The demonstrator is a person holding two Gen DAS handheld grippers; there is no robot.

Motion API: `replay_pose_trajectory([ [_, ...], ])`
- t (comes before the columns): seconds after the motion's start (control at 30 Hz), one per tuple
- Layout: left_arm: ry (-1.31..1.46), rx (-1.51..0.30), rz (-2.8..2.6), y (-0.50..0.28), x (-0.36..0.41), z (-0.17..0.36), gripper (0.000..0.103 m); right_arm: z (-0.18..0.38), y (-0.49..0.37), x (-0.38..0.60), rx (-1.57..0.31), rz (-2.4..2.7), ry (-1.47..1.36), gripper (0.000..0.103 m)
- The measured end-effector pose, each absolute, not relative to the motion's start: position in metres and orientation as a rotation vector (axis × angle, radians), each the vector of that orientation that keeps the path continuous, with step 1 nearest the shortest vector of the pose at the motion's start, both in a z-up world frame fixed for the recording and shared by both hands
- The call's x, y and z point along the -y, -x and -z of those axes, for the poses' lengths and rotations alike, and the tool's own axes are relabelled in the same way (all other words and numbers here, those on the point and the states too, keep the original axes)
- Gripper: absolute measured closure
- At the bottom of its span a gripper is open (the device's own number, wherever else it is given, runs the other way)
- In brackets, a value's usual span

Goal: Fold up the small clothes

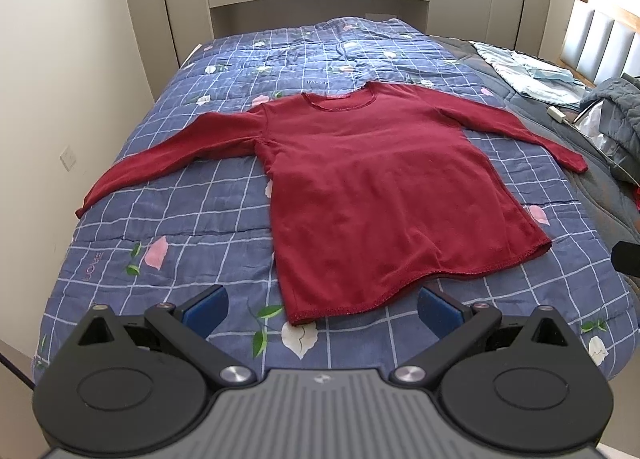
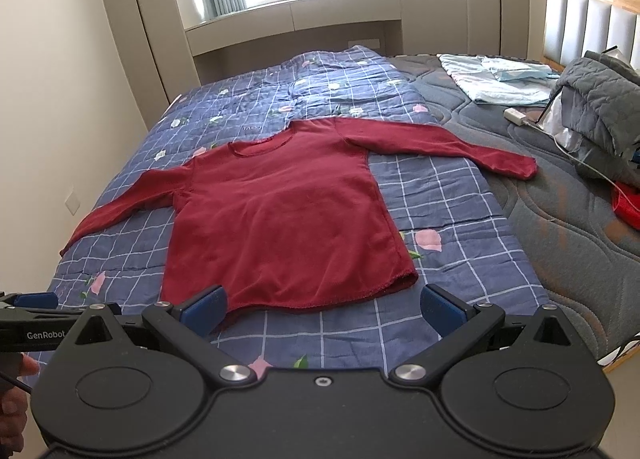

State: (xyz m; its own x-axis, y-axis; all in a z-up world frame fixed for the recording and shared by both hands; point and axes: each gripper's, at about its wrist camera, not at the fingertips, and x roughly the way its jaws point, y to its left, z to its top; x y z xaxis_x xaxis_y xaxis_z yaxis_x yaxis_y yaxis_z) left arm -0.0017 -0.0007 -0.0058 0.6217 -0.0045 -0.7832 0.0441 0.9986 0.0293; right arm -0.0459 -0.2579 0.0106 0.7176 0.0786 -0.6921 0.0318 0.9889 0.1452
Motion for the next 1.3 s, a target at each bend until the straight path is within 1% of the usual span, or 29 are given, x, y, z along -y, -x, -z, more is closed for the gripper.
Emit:
replay_pose_trajectory([
  [0.73,-0.028,-0.913,0.024,0.000,-0.005,0.004,0.000,-0.012,0.040,0.254,-0.784,-0.023,-0.146,0.000],
  [1.3,-0.035,-0.960,0.024,-0.015,-0.001,0.014,0.000,-0.002,0.020,0.259,-0.842,-0.027,-0.163,0.000],
])
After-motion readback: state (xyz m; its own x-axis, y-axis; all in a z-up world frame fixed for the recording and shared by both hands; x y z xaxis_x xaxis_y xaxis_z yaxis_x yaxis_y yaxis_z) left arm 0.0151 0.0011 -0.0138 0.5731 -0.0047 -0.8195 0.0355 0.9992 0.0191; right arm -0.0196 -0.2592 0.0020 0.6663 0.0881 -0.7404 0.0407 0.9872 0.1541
